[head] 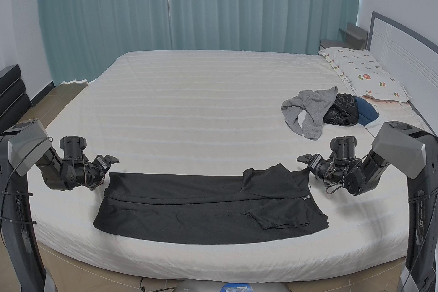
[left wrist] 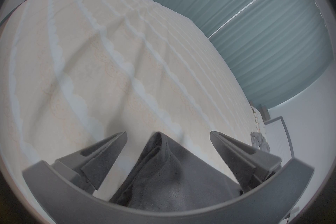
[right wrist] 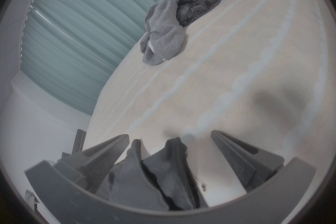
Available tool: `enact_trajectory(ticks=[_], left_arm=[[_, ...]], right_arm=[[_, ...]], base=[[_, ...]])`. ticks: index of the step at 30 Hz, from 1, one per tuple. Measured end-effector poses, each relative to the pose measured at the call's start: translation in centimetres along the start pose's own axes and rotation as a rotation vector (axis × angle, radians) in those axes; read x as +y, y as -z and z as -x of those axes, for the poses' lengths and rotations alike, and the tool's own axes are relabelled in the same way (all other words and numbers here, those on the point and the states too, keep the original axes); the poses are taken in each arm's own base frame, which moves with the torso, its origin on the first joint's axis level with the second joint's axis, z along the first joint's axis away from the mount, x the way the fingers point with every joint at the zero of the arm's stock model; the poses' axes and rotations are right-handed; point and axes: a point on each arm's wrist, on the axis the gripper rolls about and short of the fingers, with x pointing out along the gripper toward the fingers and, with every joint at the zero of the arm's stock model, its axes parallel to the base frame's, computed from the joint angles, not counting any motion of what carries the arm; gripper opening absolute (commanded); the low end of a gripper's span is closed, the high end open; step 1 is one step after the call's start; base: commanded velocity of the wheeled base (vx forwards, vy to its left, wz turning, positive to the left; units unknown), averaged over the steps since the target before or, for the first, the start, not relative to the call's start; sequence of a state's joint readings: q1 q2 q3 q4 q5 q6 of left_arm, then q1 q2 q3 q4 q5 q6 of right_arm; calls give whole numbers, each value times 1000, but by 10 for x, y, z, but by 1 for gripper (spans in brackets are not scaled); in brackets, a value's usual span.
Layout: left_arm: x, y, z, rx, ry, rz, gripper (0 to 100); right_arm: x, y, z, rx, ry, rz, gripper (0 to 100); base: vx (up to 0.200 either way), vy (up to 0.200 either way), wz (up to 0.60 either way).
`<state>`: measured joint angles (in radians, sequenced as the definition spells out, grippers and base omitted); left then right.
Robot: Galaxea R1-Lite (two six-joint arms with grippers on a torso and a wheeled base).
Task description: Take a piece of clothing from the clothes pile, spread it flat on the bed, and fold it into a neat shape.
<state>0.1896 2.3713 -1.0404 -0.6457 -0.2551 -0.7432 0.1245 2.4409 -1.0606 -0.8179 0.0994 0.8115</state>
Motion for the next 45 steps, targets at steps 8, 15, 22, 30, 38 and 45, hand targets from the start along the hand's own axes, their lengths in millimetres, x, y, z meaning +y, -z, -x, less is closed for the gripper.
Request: enact_trajectory(ticks=[8,15,22,30,38,45], left_arm=[[2,0,20,19,12,26,100],[2,5,31,39,14,22,100],[1,19,38,78,11,-64,100],[-23,18,55,51,67,16,100],[-52,48,67,115,120,-7,100],[-48,69,55,178,88,-76,100]], right_arm=[[-16,7,44,-6,17,-35,100],[-27,24,91,-15,9,-101,100],[-26,28,117,-38,-39,-145,100],[-27,30,122,-32,-36,-147,100],[-27,35,122,-16,-34,-143,100],[-26,38,122,-4,-32,-140,100]], base=[[-50,0,0],[-29,0,0],[0,0,0],[0,0,0],[0,0,0],[0,0,0]])
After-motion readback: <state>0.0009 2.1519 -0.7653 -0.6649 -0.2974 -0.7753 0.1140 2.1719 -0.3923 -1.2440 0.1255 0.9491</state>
